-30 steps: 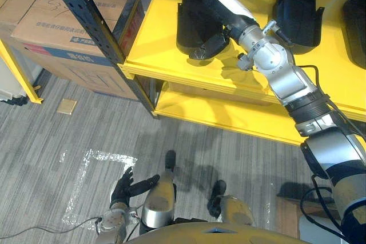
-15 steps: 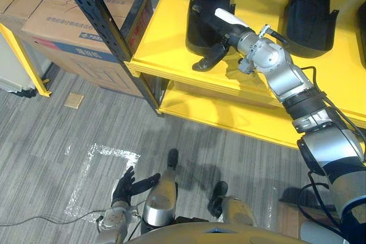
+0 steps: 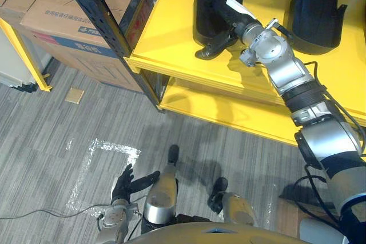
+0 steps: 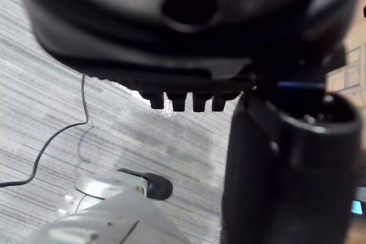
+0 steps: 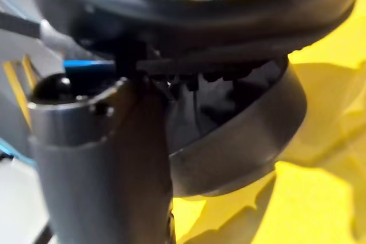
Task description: Walk over and take three plastic housings, then place them on the shelf
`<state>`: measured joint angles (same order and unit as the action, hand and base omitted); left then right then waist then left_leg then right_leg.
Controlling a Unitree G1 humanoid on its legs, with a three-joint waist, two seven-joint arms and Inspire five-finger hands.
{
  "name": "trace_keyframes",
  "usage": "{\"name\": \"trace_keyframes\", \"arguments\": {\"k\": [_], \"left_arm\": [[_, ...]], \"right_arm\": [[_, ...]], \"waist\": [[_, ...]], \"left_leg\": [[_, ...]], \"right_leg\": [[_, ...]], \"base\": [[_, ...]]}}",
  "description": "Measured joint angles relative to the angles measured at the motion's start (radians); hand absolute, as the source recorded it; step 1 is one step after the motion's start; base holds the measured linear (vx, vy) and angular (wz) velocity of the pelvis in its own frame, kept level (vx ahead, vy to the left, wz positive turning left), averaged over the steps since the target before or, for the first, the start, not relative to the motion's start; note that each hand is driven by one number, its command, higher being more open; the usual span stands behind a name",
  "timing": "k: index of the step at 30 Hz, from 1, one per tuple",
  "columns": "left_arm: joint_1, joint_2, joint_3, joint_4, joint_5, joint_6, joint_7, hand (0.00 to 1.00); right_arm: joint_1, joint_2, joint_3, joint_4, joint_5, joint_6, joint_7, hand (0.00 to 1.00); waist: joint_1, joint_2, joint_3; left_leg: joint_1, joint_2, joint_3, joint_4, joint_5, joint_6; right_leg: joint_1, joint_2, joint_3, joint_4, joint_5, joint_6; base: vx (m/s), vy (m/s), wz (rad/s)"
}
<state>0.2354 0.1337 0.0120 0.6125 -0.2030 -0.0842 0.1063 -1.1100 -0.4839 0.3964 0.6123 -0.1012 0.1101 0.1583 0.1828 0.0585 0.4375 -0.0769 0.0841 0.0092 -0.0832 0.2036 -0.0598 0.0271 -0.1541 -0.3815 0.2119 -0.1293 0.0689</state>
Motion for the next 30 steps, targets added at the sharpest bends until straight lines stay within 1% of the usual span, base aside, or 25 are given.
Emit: {"name": "trace_keyframes", "arguments": {"k": [2,6,8,13,18,24,27,30], "left_arm": [[0.000,0.000,-0.003,-0.003,0.000,0.000,0.001,1.00],[0.000,0.000,-0.006,-0.003,0.001,-0.001,0.009,1.00],[0.000,0.000,-0.008,-0.003,0.001,-0.001,0.016,1.00],[0.000,0.000,-0.009,-0.003,0.000,-0.002,0.025,1.00],[0.000,0.000,-0.009,0.000,0.000,-0.002,0.031,1.00],[-0.001,0.000,-0.009,0.007,-0.004,-0.006,0.036,1.00],[-0.001,0.000,-0.013,0.009,-0.023,-0.006,0.037,1.00],[-0.001,0.000,-0.016,0.010,-0.030,-0.007,0.044,1.00]], "right_arm": [[0.008,0.025,-0.026,0.007,0.000,-0.003,-0.023,1.00],[0.039,0.060,-0.043,0.007,-0.001,-0.037,-0.056,1.00],[0.043,0.077,-0.044,0.006,-0.002,-0.036,-0.064,1.00],[0.074,0.118,-0.049,-0.006,0.010,-0.031,-0.142,1.00],[0.086,0.158,-0.055,-0.007,0.011,-0.028,-0.194,1.00],[0.116,0.199,-0.074,-0.021,0.010,-0.027,-0.263,1.00],[0.117,0.218,-0.073,-0.021,0.009,-0.013,-0.294,1.00],[0.123,0.228,-0.074,-0.020,0.008,-0.013,-0.324,1.00]], "waist": [[0.003,0.000,0.000],[0.003,-0.001,0.001],[0.003,-0.002,0.001],[0.004,-0.006,0.003],[0.004,-0.007,0.004],[0.003,-0.010,0.003],[0.003,-0.011,0.003],[0.004,-0.015,0.002]], "left_leg": [[0.000,0.001,0.002,0.000,0.000,0.000],[0.004,0.002,0.007,0.000,0.000,0.000],[0.007,0.003,0.010,0.000,0.000,-0.001],[0.013,0.004,0.010,0.000,-0.002,-0.004],[0.014,0.007,0.007,0.000,0.000,-0.005],[0.015,0.009,0.003,0.000,0.000,-0.006],[0.016,0.010,0.004,0.000,0.001,-0.007],[0.016,0.010,0.003,0.000,0.002,-0.008]], "right_leg": [[-0.003,0.000,0.002,0.004,-0.002,-0.001],[-0.006,-0.001,0.008,0.014,-0.005,-0.003],[-0.005,-0.001,0.012,0.015,-0.007,-0.004],[-0.009,-0.003,0.014,0.033,-0.022,-0.006],[-0.011,-0.003,0.013,0.047,-0.031,-0.005],[-0.012,-0.001,0.010,0.051,-0.035,-0.007],[-0.012,-0.001,0.010,0.052,-0.036,-0.008],[-0.012,-0.001,0.010,0.055,-0.036,-0.008]], "base": [[0.00,-0.033,-0.02],[0.00,-0.035,-0.04],[-0.02,-0.034,-0.07],[-0.02,-0.036,0.00],[0.00,-0.044,0.01],[0.01,-0.045,0.01],[0.00,-0.024,0.00],[0.00,-0.042,0.00]]}}
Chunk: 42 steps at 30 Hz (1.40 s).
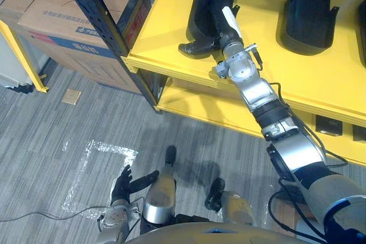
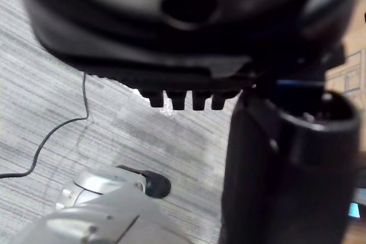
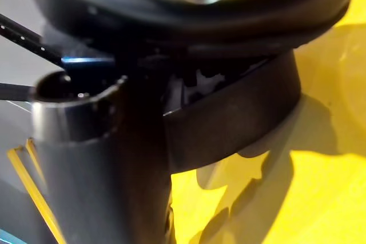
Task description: Walk over and take three plastic housings, then place them on the shelf
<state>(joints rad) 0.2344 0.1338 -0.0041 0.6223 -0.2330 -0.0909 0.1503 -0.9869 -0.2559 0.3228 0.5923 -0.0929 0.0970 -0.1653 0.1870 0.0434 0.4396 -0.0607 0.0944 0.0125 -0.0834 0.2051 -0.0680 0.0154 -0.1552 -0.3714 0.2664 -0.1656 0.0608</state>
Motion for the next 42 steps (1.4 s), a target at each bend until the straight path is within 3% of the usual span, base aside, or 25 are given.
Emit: {"name": "trace_keyframes", "arguments": {"k": [3,11,17,27,36,42], "left_arm": [[-0.001,0.000,0.000,0.013,-0.002,-0.007,0.002,1.00],[-0.002,0.000,0.000,0.036,-0.002,-0.040,0.012,1.00],[-0.002,0.002,0.000,0.035,0.000,-0.041,0.011,1.00],[-0.003,0.004,-0.001,0.034,0.005,-0.040,0.009,1.00],[-0.007,0.012,0.000,0.056,0.007,-0.038,0.005,1.00],[-0.008,0.026,0.001,0.058,0.015,-0.015,-0.012,1.00]], "right_arm": [[0.012,0.021,0.000,0.001,-0.006,-0.013,-0.041,1.00],[0.060,0.084,0.005,-0.004,-0.101,-0.140,-0.169,1.00],[0.060,0.099,0.029,-0.021,-0.150,-0.146,-0.189,1.00],[0.054,0.092,0.085,-0.095,-0.372,-0.152,-0.189,1.00],[0.028,0.001,0.131,-0.182,-0.467,-0.179,-0.172,1.00],[0.029,-0.032,0.169,-0.248,-0.620,-0.107,-0.069,1.00]], "waist": [[-0.001,-0.007,-0.002],[0.001,-0.020,-0.003],[0.001,-0.024,-0.005],[0.001,-0.025,-0.006],[-0.002,-0.031,-0.031],[-0.019,-0.050,-0.050]], "left_leg": [[0.000,0.000,0.000,0.000,0.000,0.000],[-0.001,0.004,-0.003,0.000,0.003,-0.006],[-0.001,0.004,-0.004,0.000,0.003,-0.006],[-0.001,0.010,-0.004,0.000,0.004,-0.009],[-0.001,0.022,0.004,0.000,0.001,-0.021],[-0.001,0.027,0.014,0.000,-0.002,-0.024]], "right_leg": [[-0.001,0.000,0.000,0.002,-0.001,0.000],[-0.006,0.002,-0.001,0.013,-0.008,-0.004],[-0.005,0.003,-0.001,0.012,-0.007,-0.004],[-0.003,0.010,0.001,0.009,-0.007,-0.004],[-0.006,0.028,0.011,-0.001,-0.007,-0.005],[-0.011,0.034,0.022,-0.006,-0.007,-0.005]], "base": [[-0.01,-0.033,0.00],[0.00,-0.041,0.00],[0.00,-0.032,0.00],[0.00,0.000,0.00],[0.01,-0.027,-0.03],[0.02,-0.038,-0.05]]}}
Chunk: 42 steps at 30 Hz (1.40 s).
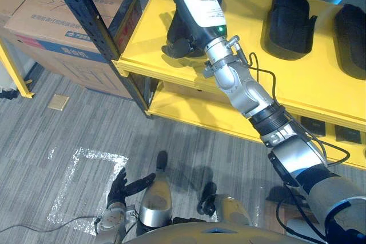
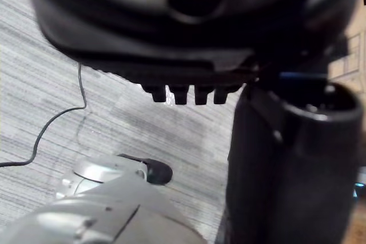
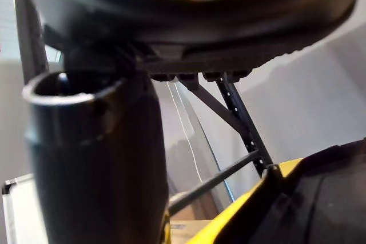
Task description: Walk over and take three plastic housings, then place them on the shelf
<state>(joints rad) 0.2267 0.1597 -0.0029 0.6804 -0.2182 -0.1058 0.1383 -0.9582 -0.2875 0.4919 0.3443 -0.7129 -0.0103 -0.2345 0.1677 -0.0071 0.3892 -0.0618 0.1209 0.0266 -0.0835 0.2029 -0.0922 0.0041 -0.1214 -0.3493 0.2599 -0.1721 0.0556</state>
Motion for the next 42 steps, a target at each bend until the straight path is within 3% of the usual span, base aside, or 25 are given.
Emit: {"name": "trace_keyframes", "arguments": {"k": [8,16,29,42], "left_arm": [[-0.029,0.004,0.007,0.027,0.028,0.011,-0.020,1.00],[-0.034,0.003,0.008,0.027,0.027,0.019,-0.017,1.00],[-0.034,-0.002,0.012,0.029,0.024,0.020,-0.017,1.00],[-0.042,-0.006,0.009,0.026,-0.016,0.026,-0.016,1.00]], "right_arm": [[0.005,-0.070,0.016,-0.006,-0.008,0.034,0.079,1.00],[0.029,-0.104,0.056,-0.055,-0.008,0.114,0.153,1.00],[0.033,-0.104,0.058,-0.060,0.033,0.166,0.136,1.00],[0.025,-0.103,0.034,0.008,0.101,0.210,0.025,1.00]], "waist": [[-0.008,-0.002,-0.001],[-0.009,-0.003,-0.001],[-0.009,-0.003,-0.001],[-0.006,0.000,0.005]], "left_leg": [[0.000,0.005,0.027,0.000,-0.002,0.000],[-0.001,0.007,0.030,0.000,-0.004,-0.001],[-0.007,0.005,0.024,0.000,-0.007,0.001],[-0.039,0.001,-0.002,0.029,-0.015,0.006]], "right_leg": [[-0.016,0.004,0.028,-0.001,0.006,-0.002],[-0.019,0.005,0.029,-0.001,0.006,-0.002],[-0.023,0.004,0.024,0.001,0.005,-0.002],[-0.036,-0.001,0.003,0.019,-0.003,-0.008]], "base": [[0.01,-0.021,-0.10],[0.00,-0.003,-0.01],[0.00,-0.003,0.01],[0.00,-0.016,0.05]]}}
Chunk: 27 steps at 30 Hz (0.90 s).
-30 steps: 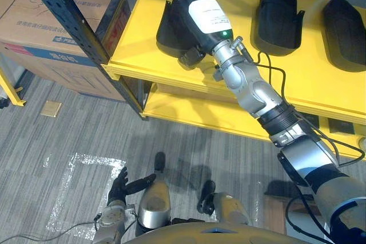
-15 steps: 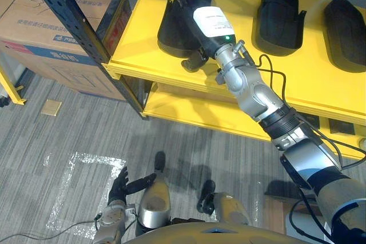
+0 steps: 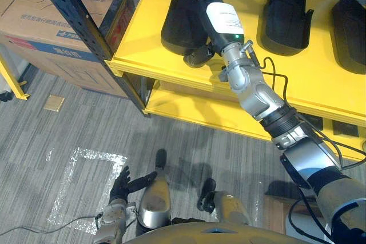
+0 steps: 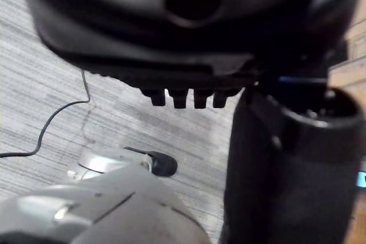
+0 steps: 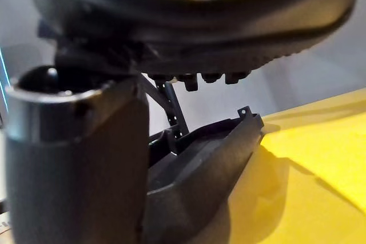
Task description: Walk over and take three plastic housings, then place them on the shelf
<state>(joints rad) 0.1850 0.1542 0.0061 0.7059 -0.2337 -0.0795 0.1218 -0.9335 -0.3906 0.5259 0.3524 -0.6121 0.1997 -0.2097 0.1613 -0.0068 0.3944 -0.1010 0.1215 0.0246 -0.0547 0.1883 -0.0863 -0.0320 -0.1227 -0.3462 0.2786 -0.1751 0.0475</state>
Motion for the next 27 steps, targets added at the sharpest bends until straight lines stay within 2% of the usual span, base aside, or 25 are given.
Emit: {"name": "trace_keyframes", "arguments": {"k": [10,27], "left_arm": [[-0.011,-0.010,-0.001,-0.031,-0.010,0.017,0.000,1.00],[-0.019,-0.021,-0.010,-0.046,-0.040,0.019,0.001,1.00]], "right_arm": [[-0.068,0.000,-0.025,0.067,0.001,0.007,-0.048,1.00],[-0.122,0.001,-0.055,0.165,0.001,0.011,-0.126,1.00]], "waist": [[0.002,0.026,0.040],[0.024,0.046,0.058]], "left_leg": [[-0.019,0.000,-0.019,0.017,-0.001,0.001],[-0.031,-0.005,-0.020,0.028,-0.002,0.002]], "right_leg": [[-0.003,-0.001,-0.014,0.010,-0.002,-0.002],[-0.017,-0.008,-0.014,0.024,-0.007,-0.005]], "base": [[-0.01,-0.018,0.05],[0.00,0.000,0.00]]}}
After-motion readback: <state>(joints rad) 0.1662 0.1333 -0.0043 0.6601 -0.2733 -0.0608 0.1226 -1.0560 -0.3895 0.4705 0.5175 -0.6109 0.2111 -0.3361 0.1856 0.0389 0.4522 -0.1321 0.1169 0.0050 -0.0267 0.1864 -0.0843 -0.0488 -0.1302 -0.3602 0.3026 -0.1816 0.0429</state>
